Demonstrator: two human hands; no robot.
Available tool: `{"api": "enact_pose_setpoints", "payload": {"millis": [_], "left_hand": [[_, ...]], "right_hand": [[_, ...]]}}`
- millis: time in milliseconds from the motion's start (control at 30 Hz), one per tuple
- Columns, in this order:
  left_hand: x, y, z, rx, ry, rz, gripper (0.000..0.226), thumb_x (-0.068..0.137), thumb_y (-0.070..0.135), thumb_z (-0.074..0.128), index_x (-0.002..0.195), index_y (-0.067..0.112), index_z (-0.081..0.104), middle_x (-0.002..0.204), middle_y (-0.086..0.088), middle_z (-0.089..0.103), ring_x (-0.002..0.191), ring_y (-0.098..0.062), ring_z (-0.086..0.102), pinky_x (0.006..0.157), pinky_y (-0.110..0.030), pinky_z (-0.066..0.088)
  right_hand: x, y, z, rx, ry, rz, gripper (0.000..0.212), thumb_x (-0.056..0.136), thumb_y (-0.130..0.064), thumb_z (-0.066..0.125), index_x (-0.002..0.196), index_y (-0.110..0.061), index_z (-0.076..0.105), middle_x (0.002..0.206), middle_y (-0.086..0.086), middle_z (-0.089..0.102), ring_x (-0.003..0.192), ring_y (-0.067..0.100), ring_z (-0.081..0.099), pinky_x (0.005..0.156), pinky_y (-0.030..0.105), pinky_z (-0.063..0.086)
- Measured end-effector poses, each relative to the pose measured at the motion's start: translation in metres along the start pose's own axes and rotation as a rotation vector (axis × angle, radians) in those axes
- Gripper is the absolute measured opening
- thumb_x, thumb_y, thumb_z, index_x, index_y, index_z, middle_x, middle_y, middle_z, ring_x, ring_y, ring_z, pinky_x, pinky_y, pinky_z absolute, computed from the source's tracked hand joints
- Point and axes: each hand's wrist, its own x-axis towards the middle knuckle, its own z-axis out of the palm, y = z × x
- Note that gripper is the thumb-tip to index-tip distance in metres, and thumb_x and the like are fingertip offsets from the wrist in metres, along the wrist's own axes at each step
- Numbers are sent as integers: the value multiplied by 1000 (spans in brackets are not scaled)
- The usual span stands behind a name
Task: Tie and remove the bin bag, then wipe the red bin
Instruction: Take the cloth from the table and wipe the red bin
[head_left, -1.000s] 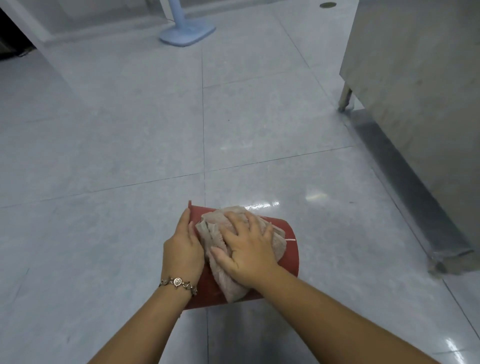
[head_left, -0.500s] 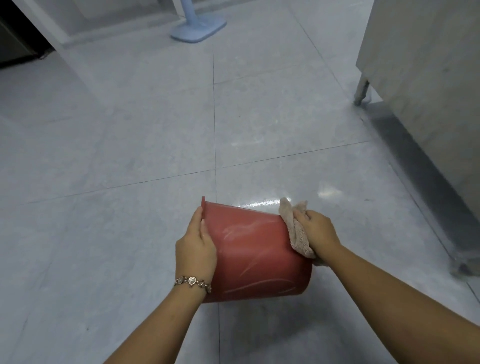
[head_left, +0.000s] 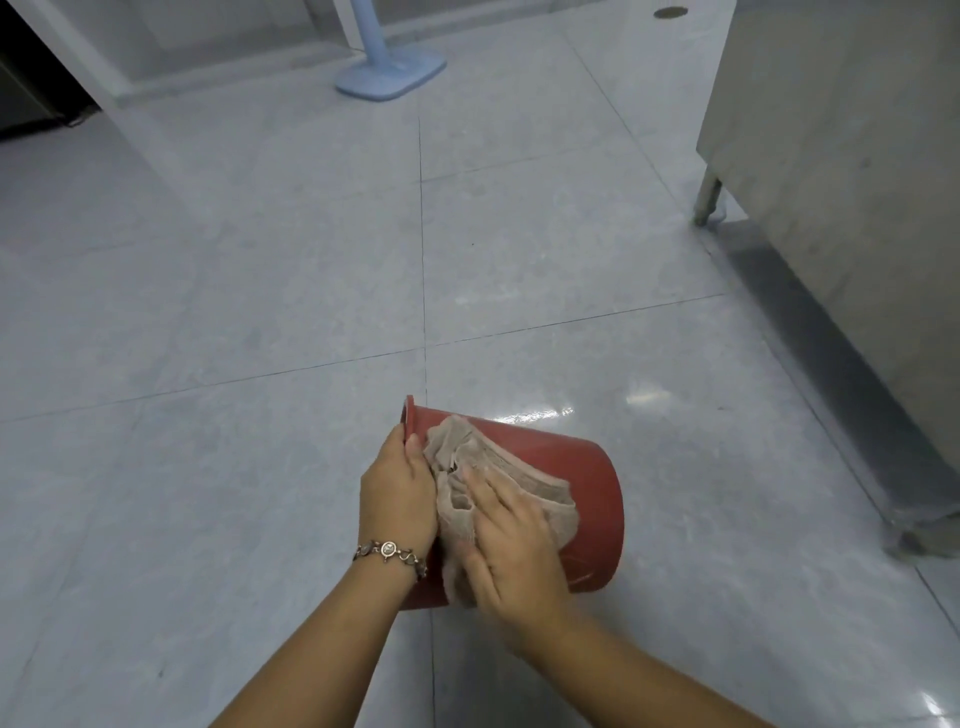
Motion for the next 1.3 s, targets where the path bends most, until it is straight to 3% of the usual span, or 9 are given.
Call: {"api": "enact_pose_setpoints", "payload": {"millis": [133,233,300,400,600,733,900,1067,1300], "left_hand": [[-3,3,1,-50,-8,24,35,97,27,33,121,18,56,68,15,58,60,1,56,51,-2,37],[-19,9,3,-49,-43,140,41,96,38,27,134,38,41,91,9,69,81,-10,65,66,-10,45],[-33,14,5,-8,-115,221,45,94,45,21,139,44,27,91,4,70,75,-13,66,69,-25,54],[-41,17,8,30,-120,214,52,91,47,19,142,39,25,65,8,61,54,-6,57,53,-30,52],[-32,7,5,-81,-30,146,40,98,25,33,136,25,43,106,22,52,78,28,47,68,12,28],[-35,-4,13,-47,-109,83,34,97,22,34,125,23,55,88,12,65,65,11,55,60,3,39],[-43,-4,26,-44,-169,101,29,95,21,38,87,26,65,70,14,63,66,-5,60,56,-7,42],[-34,10,24,-83,-42,158,25,94,17,45,98,14,70,76,15,63,70,0,61,61,4,38],[-39,19,12,-73,-6,350,29,92,21,46,111,13,66,88,0,73,67,1,60,64,2,41]], "right_hand": [[20,5,-7,-219,-100,238,60,86,-61,30,144,-48,21,158,-17,15,143,9,10,108,50,13],[88,29,-24,-174,-242,583,66,81,-75,14,133,-45,39,141,-4,52,136,25,37,109,63,14],[130,48,-38,-19,-406,741,70,85,-73,14,126,-35,55,130,1,59,125,30,49,110,57,23],[150,54,-39,27,-592,664,58,93,-62,20,113,-24,59,118,6,60,120,30,53,94,36,37],[103,16,-17,-63,-353,322,48,96,-47,29,141,-31,39,150,-9,38,131,22,42,106,50,34],[30,0,-20,-339,-227,319,53,94,-53,20,144,-37,28,158,-11,18,142,18,22,105,54,28],[20,14,-28,-393,-271,420,65,85,-63,14,144,-37,24,159,-11,16,140,23,26,104,59,28],[51,27,-35,-302,-183,439,74,78,-70,24,144,-38,21,151,-12,34,134,22,37,101,57,33],[70,85,-74,8,-172,788,65,74,-80,23,108,-38,58,110,-2,68,104,26,60,96,52,43]]}}
